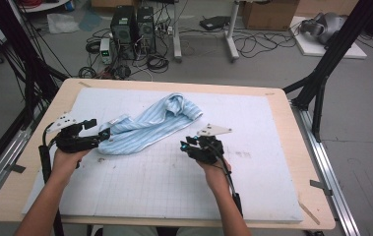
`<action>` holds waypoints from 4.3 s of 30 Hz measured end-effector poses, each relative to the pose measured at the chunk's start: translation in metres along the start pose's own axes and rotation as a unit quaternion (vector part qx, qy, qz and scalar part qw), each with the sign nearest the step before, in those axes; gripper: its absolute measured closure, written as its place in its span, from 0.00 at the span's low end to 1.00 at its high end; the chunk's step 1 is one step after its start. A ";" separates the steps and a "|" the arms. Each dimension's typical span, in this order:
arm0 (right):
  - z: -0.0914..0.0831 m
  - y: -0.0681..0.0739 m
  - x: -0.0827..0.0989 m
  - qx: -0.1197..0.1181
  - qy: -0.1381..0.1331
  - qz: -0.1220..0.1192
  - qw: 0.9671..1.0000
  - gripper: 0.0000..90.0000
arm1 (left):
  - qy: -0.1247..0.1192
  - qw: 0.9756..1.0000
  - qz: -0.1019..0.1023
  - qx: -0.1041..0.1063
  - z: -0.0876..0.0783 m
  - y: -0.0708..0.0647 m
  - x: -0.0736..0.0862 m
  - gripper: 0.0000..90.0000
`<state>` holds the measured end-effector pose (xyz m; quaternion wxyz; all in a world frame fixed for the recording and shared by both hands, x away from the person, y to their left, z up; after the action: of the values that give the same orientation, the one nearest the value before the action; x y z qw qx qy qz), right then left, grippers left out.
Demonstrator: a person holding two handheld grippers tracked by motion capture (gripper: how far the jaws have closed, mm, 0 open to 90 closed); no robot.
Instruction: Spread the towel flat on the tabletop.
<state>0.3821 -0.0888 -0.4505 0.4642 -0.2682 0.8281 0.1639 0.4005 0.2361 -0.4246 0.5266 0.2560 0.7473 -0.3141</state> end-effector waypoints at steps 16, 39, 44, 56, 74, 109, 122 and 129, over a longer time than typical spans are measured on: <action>0.120 0.051 -0.018 0.062 0.092 -0.057 0.992 0.63 | -0.002 1.000 -0.004 -0.003 -0.001 0.004 -0.001 0.30; 0.001 -0.028 0.009 0.036 0.029 -0.021 0.999 0.98 | 0.012 1.000 0.004 0.018 0.008 -0.007 -0.001 0.32; -0.039 -0.059 0.024 0.071 0.006 0.011 0.997 0.98 | 0.023 0.998 0.015 0.048 0.024 -0.023 -0.001 0.35; -0.071 -0.096 0.049 0.143 -0.003 0.063 0.988 0.68 | 0.042 0.986 0.034 0.158 0.093 -0.084 -0.004 0.52; -0.098 -0.117 0.068 0.163 -0.020 0.095 0.982 0.57 | 0.178 0.962 0.063 0.197 0.187 -0.140 0.031 0.41; -0.063 -0.099 0.051 0.136 -0.015 0.118 0.984 0.57 | 0.096 0.990 0.009 0.105 0.106 -0.076 0.029 0.91; 0.023 -0.044 0.032 0.103 0.059 0.107 0.987 0.42 | 0.074 0.993 -0.013 0.088 0.085 -0.063 0.041 0.89; 0.035 -0.034 0.028 0.117 0.093 -0.005 0.989 0.95 | 0.065 0.995 -0.015 0.072 0.075 -0.054 0.040 0.91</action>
<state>0.4140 -0.1058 -0.4938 0.4138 -0.2304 0.8799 0.0379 0.3966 0.1466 -0.4701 0.4522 0.3018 0.7592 -0.3578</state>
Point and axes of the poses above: each handheld gripper's, and its own axes: z roughly forward along the jaws, x roughly out of its underside, y roughly to its left, the point moved 7 cm from there along z, roughly forward along the jaws, and after that the axes turned 11 degrees about x, right-handed, at the moved point
